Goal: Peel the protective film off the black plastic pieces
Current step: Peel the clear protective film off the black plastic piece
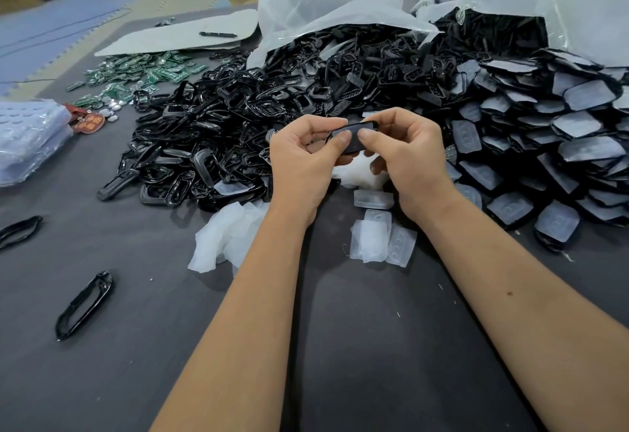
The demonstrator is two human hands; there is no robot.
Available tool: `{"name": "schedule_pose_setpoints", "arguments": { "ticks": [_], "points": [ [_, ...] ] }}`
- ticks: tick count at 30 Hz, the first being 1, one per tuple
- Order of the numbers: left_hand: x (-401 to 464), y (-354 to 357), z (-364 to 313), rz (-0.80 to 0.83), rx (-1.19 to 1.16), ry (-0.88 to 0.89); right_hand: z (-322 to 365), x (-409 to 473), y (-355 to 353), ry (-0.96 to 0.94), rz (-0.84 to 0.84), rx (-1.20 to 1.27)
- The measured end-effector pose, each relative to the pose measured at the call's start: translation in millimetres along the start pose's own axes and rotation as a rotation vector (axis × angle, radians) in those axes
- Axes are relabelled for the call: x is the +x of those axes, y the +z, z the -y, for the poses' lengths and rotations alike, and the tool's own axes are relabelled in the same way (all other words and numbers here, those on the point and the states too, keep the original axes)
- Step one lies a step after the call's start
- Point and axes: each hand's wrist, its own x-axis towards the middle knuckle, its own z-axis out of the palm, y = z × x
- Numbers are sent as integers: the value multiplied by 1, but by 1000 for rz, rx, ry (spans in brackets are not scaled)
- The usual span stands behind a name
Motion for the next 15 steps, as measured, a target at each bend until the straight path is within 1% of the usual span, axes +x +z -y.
{"name": "schedule_pose_setpoints", "arguments": {
  "ticks": [9, 15],
  "points": [
    [-1, 3, -4, 0, -30, -42, 0, 1, 1, 69, -85, 107],
    [-1, 3, -5, -44, -33, -95, 0, 0, 1, 7, -56, 68]
  ]
}}
